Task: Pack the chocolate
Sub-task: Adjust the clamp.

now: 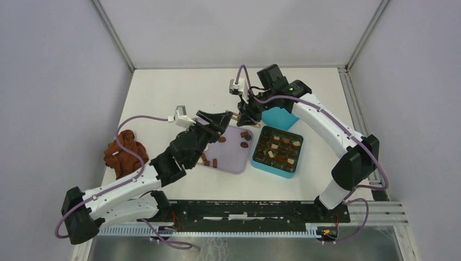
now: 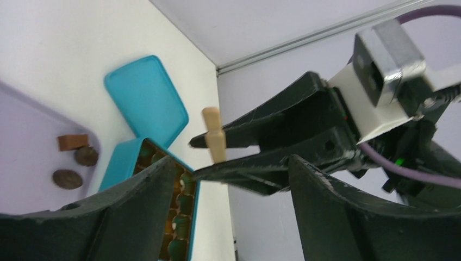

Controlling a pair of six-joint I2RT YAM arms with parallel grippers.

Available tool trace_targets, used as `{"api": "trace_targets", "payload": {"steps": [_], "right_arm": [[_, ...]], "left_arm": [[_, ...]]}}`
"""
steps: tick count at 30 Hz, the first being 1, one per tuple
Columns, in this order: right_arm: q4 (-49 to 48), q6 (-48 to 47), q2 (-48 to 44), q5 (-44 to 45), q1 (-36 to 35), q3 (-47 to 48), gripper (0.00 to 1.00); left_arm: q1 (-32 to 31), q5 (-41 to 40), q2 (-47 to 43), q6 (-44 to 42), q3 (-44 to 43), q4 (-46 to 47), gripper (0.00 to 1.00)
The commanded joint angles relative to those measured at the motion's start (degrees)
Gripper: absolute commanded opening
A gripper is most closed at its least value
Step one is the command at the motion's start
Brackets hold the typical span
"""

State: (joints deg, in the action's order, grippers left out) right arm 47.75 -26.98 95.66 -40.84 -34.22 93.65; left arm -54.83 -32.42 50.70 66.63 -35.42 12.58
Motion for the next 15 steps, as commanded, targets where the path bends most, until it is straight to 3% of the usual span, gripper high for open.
{"api": "trace_targets", "payload": {"steps": [1, 5, 15], "right_arm": [[-2.9, 1.7, -3.0, -4.6, 0.1, 0.3, 0.36], [-3.4, 2.4, -3.4, -6.1, 0.2, 0.2, 0.35], [-5.5, 4.8, -3.6, -8.0, 0.1, -0.4, 0.35]], "left_arm": [[0.5, -2.1, 3.8, 2.9, -7.4, 0.2, 0.77], [0.5, -5.0, 5.2, 5.5, -9.7, -4.5, 0.67], [0.7, -7.3, 10.0, 10.9, -14.2, -11.5, 0.65]]}}
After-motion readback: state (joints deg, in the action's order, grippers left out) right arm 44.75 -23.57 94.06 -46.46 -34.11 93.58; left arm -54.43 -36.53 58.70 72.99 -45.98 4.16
